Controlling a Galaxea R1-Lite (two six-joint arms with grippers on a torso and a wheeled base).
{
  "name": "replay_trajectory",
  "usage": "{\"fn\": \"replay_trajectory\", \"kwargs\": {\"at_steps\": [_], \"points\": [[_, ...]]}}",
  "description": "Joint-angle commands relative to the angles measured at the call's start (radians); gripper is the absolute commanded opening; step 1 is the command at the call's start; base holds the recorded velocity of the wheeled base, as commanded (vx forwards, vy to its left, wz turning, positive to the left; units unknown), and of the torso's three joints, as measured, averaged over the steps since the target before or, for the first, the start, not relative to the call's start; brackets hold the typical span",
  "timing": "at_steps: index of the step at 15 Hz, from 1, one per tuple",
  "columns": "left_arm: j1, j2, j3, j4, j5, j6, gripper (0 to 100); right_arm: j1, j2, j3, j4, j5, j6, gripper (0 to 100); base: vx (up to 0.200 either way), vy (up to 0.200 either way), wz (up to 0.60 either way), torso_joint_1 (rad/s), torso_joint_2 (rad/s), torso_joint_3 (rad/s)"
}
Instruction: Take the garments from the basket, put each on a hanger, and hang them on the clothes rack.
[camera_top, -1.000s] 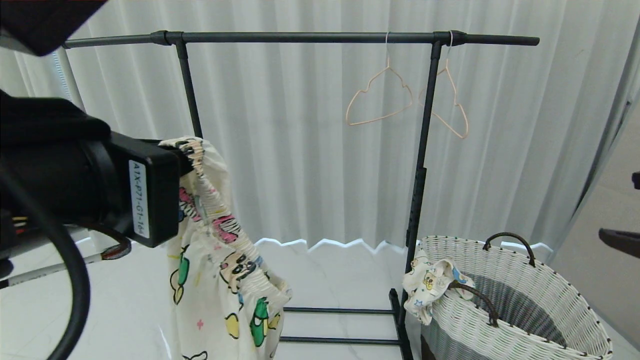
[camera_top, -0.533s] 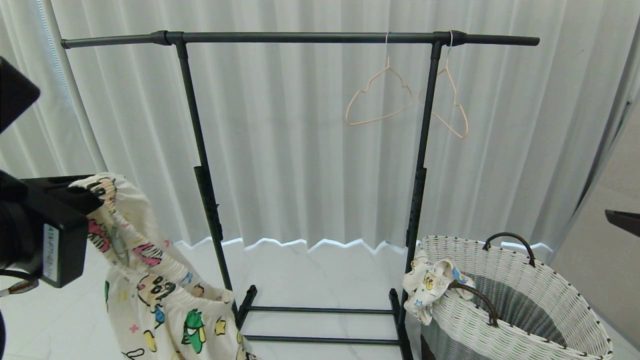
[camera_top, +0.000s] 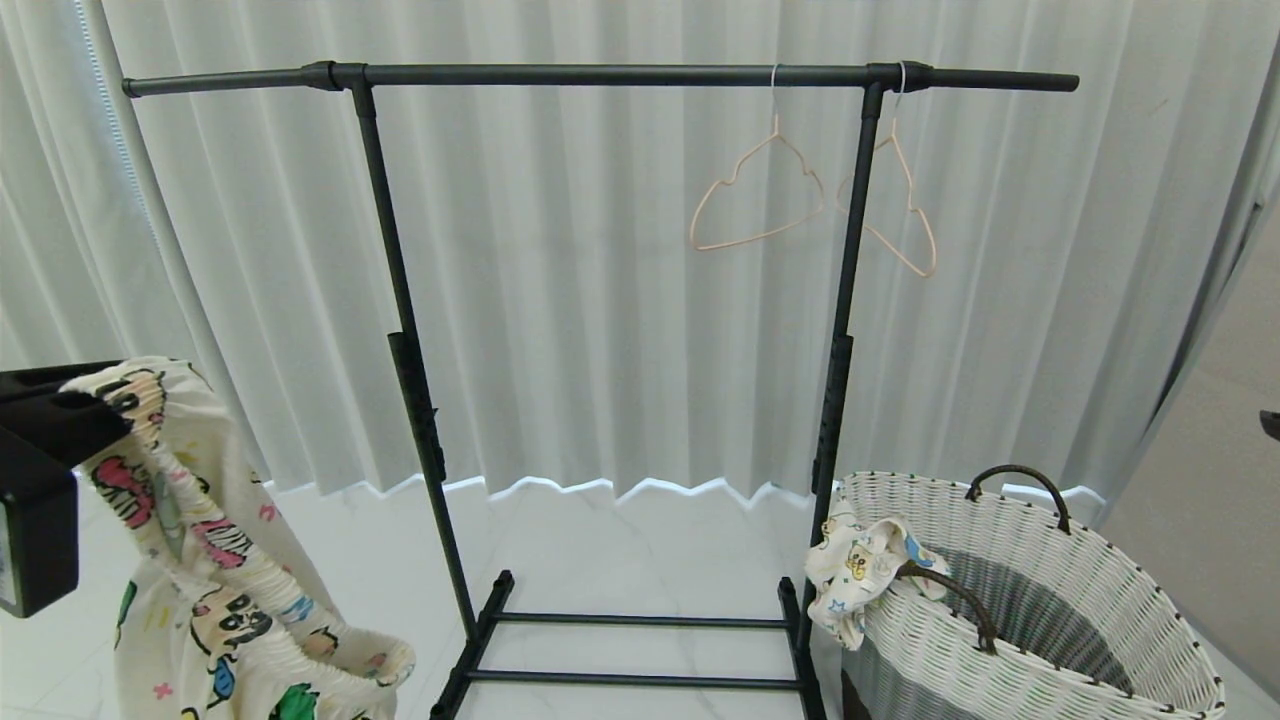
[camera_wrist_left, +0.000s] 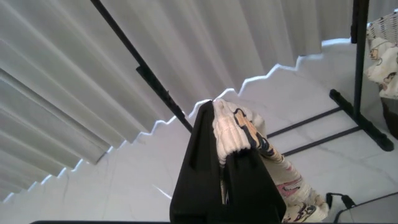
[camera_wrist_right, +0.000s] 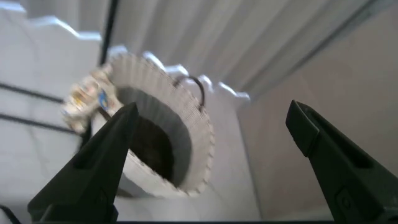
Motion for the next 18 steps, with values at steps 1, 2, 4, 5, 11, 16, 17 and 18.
{"fn": "replay_trajectory", "kwargs": {"at_steps": [1, 2, 4, 5, 11, 16, 17, 18], "points": [[0.002, -0.025, 0.000, 0.000, 0.009, 0.015, 0, -0.004, 0.012, 0.030, -0.040, 0.039, 0.017, 100, 0.000, 0.000, 0.00, 0.000, 0.00, 0.000], [0.003, -0.025, -0.003, 0.000, 0.015, 0.024, 0, -0.004, 0.015, 0.044, -0.072, 0.070, 0.040, 100, 0.000, 0.000, 0.00, 0.000, 0.00, 0.000], [0.005, -0.022, -0.001, 0.000, 0.015, 0.026, 0, -0.004, 0.017, 0.053, -0.092, 0.077, 0.083, 100, 0.000, 0.000, 0.00, 0.000, 0.00, 0.000], [0.005, -0.017, 0.000, 0.000, 0.015, 0.024, 0, -0.004, 0.014, 0.058, -0.094, 0.077, 0.100, 100, 0.000, 0.000, 0.00, 0.080, -0.18, -0.027], [0.005, -0.006, -0.001, 0.000, 0.056, 0.024, 0, -0.002, 0.009, 0.066, -0.094, 0.103, 0.121, 100, 0.000, 0.000, 0.00, 0.198, -0.30, -0.212], [0.005, -0.016, 0.005, 0.000, 0.055, 0.021, 0, -0.002, 0.027, 0.075, -0.101, 0.106, 0.136, 100, 0.000, 0.000, 0.00, 0.127, -0.56, -0.229], [0.003, -0.019, 0.006, 0.000, 0.055, 0.022, 0, -0.001, 0.027, 0.075, -0.118, 0.106, 0.136, 100, 0.000, 0.000, 0.00, 0.183, -0.51, -0.222], [0.003, -0.023, 0.006, 0.000, 0.055, 0.022, 0, -0.001, 0.026, 0.075, -0.132, 0.106, 0.136, 100, 0.000, 0.000, 0.00, 0.281, -0.49, -0.227]]}}
